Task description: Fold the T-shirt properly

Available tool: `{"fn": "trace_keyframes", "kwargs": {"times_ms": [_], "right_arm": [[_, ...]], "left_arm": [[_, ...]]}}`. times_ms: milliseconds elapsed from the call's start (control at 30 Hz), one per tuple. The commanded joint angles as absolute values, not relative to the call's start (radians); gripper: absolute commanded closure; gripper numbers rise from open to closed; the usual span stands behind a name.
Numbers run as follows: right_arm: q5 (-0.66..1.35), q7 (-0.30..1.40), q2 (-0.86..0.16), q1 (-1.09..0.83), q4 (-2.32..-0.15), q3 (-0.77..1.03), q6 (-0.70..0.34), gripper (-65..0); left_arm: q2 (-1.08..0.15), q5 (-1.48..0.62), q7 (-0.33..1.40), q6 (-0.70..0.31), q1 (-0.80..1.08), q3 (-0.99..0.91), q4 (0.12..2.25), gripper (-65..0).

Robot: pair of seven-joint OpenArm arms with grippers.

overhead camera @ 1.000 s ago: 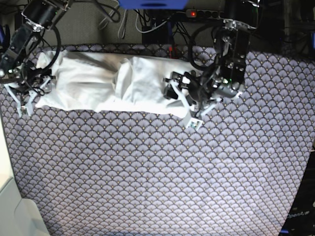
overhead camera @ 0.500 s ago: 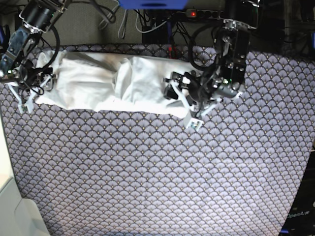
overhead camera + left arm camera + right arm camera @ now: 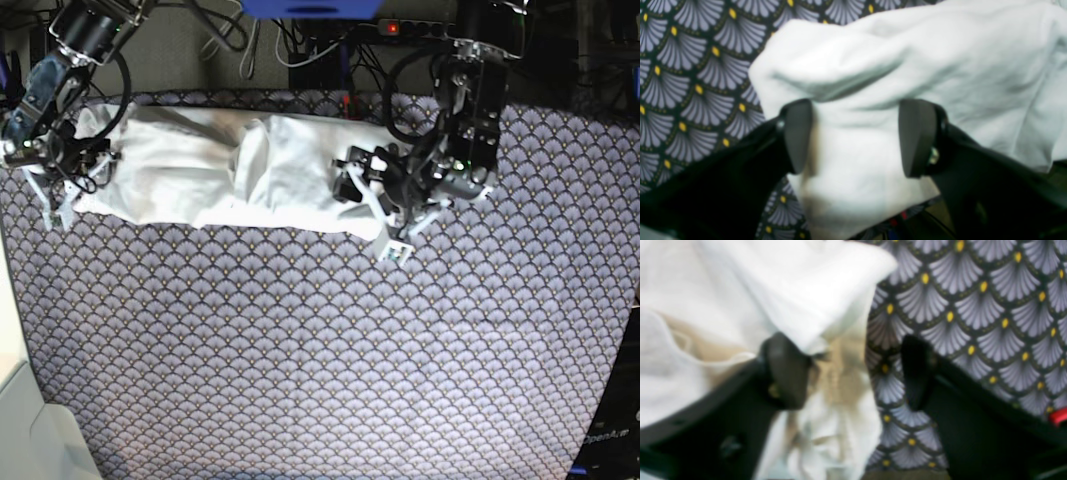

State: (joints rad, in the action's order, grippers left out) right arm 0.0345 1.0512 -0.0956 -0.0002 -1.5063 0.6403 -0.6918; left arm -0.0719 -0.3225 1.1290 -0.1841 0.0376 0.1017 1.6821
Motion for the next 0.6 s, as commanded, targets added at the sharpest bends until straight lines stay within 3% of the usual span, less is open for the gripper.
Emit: {"fn": "trace_keyframes", "kwargs": {"times_ms": [0,267,567], "right_arm": [[0.028,1.076,-0.084,-0.001,-1.498,0.631,-0.698,-30.2],[0.025,1.076,-0.074,-0.001,-1.5,0.63,-0.698,0.0],[0.025,1.072,-0.079,0.001,-1.503,0.63,-0.698,0.0]], "left_arm": [[-0.073,-0.331,1.119,-0.186,0.022,0.101,1.701,-40.3],[-0.073,-0.332,1.119,-0.186,0.022,0.099,1.702,-40.3],[-0.073,-0.334,1.119,-0.186,0.022,0.097,1.811,-40.3]]}}
